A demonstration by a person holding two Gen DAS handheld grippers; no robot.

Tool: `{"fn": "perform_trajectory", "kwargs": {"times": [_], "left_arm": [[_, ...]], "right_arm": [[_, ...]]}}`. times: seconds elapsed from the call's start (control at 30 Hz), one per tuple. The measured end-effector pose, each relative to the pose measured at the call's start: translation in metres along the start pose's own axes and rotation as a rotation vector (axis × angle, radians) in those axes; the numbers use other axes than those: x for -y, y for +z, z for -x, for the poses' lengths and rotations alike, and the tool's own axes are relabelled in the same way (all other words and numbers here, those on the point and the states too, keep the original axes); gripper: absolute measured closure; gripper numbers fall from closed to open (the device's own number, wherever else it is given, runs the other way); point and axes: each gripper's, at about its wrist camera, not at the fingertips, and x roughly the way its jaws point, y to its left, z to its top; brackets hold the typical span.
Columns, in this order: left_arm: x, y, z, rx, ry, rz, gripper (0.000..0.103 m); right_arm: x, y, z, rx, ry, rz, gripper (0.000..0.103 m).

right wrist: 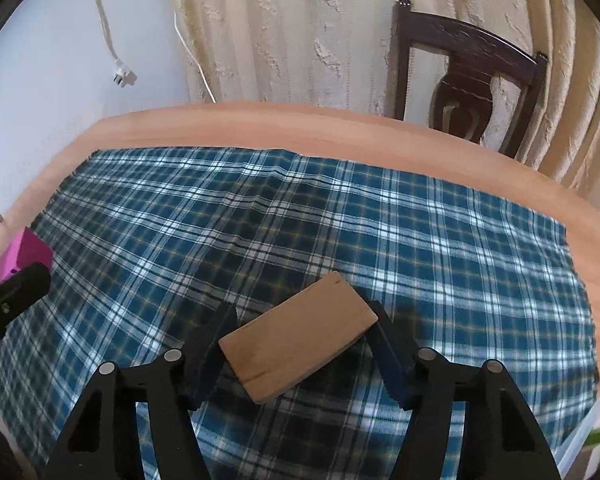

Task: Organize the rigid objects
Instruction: 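Carry the wooden plank and magenta brick toward the clear bowl with both tools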

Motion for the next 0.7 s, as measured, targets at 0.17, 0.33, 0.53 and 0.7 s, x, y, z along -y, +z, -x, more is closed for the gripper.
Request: {"fn": "perform_trajectory", "kwargs": {"times": [0.17,0.33,0.53,0.7], "left_arm": [[0.006,-0.002,0.002,0.002,-0.008,-0.019,0.036],[0.009,-0.004,0.003,0.005,-0.018,-0.03,0.036],[0.014,-0.006,0.005,0.008,-0.025,-0.048,0.036],[0.018,-0.008,0.007,0.013,-0.033,-0.066,0.036]], "right_arm": [[0.002,-0.01,0.012,0.022,0.015,-0.042,0.034],[0.006,-0.022,0.025,0.046,0.019,-0.102,0.034],[0.004,-0.035,0.044,0.092,-0.023,-0.125,0.034],[0.003,-0.046,0.058,0.125,-0.044,-0.147,0.034]]}}
